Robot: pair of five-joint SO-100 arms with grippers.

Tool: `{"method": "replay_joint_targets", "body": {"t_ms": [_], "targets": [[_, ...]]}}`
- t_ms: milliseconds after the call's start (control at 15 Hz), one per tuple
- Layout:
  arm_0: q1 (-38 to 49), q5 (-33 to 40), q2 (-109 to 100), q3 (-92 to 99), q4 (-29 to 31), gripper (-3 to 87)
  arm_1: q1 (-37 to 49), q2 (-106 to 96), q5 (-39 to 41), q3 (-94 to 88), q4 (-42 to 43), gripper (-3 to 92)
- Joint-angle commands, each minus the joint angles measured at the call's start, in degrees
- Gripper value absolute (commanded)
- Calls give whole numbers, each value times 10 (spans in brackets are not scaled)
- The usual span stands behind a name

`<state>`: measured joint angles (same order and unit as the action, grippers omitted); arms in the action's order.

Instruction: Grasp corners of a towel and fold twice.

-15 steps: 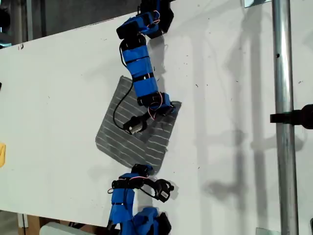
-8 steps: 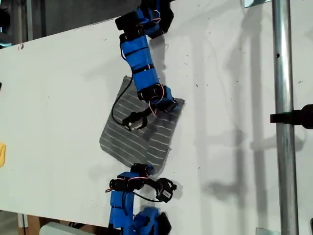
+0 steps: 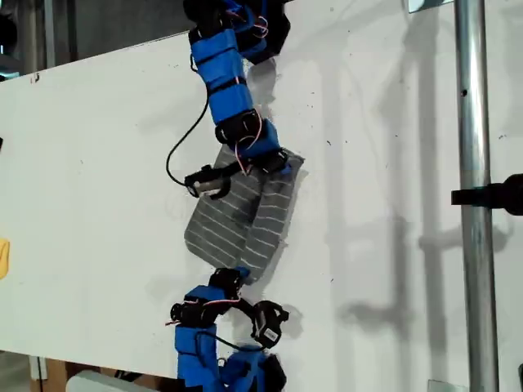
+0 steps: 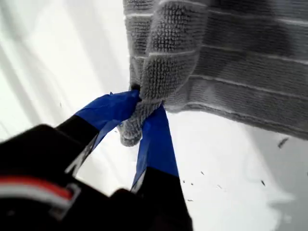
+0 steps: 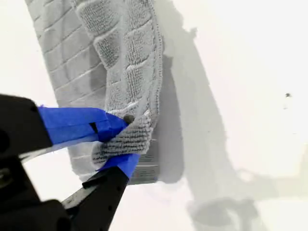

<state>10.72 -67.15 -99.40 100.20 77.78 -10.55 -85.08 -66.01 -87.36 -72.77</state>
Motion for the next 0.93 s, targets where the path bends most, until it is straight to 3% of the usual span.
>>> {"method": "replay_joint_targets", "body": {"t_ms": [0, 200, 400, 600, 867], "targets": [[85, 118, 30, -93, -23, -17, 98, -131, 11, -102, 4, -2], [191, 258, 147, -239, -30, -17, 246, -255, 98, -238, 13, -2], [251, 334, 278, -475, 22, -17, 389, -404, 219, -269, -14, -2], [262, 330, 283, -471, 15, -17, 347, -429, 207, -275, -9, -2], [270, 307, 345, -431, -9, -17, 272, -381, 113, -449, 158, -2]]}}
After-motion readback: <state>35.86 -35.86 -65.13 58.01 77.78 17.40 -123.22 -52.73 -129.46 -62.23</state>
